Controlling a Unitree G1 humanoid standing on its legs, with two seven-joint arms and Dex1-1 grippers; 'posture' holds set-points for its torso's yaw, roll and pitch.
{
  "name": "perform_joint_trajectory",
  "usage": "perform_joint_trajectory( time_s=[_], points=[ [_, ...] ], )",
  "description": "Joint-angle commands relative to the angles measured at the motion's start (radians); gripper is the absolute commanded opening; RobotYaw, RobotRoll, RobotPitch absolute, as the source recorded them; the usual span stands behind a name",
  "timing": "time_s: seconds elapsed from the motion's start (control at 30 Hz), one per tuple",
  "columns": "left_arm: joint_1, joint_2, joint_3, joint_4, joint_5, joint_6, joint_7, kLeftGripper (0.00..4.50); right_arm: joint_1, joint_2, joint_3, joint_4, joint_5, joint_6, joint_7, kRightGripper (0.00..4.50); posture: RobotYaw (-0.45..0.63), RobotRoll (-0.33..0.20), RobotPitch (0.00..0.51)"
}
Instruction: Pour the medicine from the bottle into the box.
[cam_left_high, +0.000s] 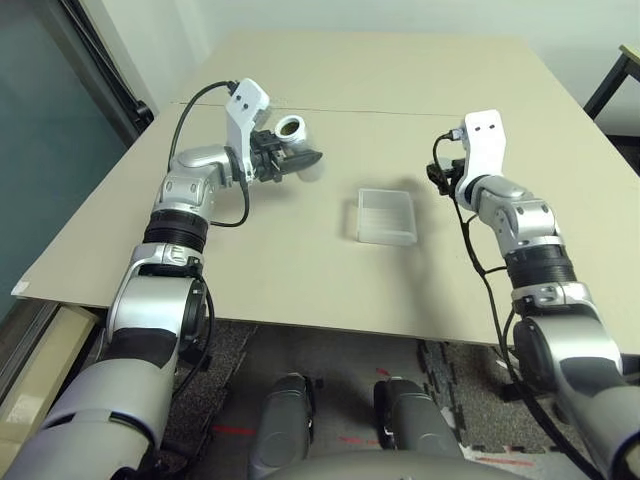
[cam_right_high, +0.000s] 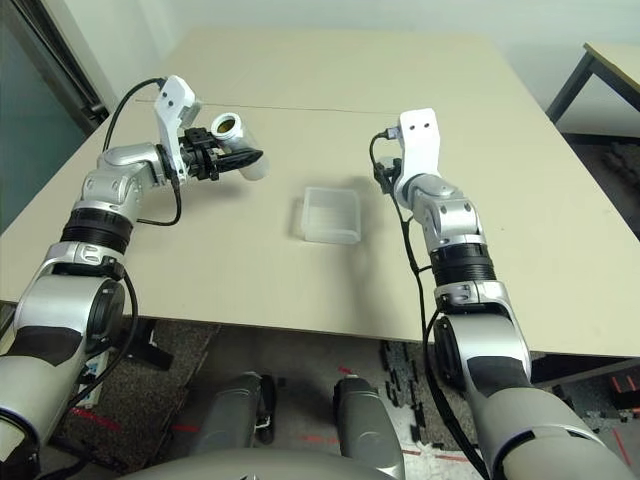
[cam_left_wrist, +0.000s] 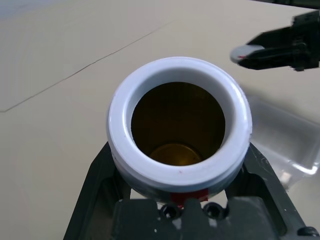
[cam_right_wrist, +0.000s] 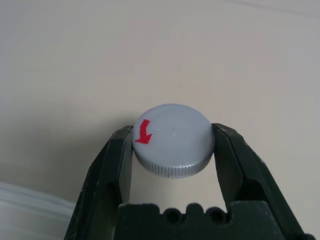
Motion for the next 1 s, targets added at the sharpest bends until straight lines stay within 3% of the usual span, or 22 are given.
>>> perform_joint_trajectory(
  time_s=[0.03,0.37,0.8,1.0],
  points=[
    [-0.021,-0.011,0.004,0.049,0.010,-0.027,0.026,2.66,-0.011,0.008,-0.030,0.077,-0.009,-0.061,-0.033,2.56,0.05,0.000,0.061],
    [-0.063,-0.023,0.009,0.138,0.014,-0.071,0.059,2.66,-0.017,0.006,-0.050,0.234,-0.025,-0.229,-0.085,2.56,0.04,0.000,0.062],
    [-0.085,-0.020,0.020,0.177,0.012,-0.091,0.076,2.66,-0.020,0.029,-0.056,0.263,-0.010,-0.182,-0.084,2.56,0.04,0.000,0.063],
    [-0.094,-0.019,0.024,0.198,0.014,-0.107,0.091,2.66,-0.025,0.024,-0.058,0.264,-0.012,-0.175,-0.087,4.48,0.04,0.000,0.061]
  ],
)
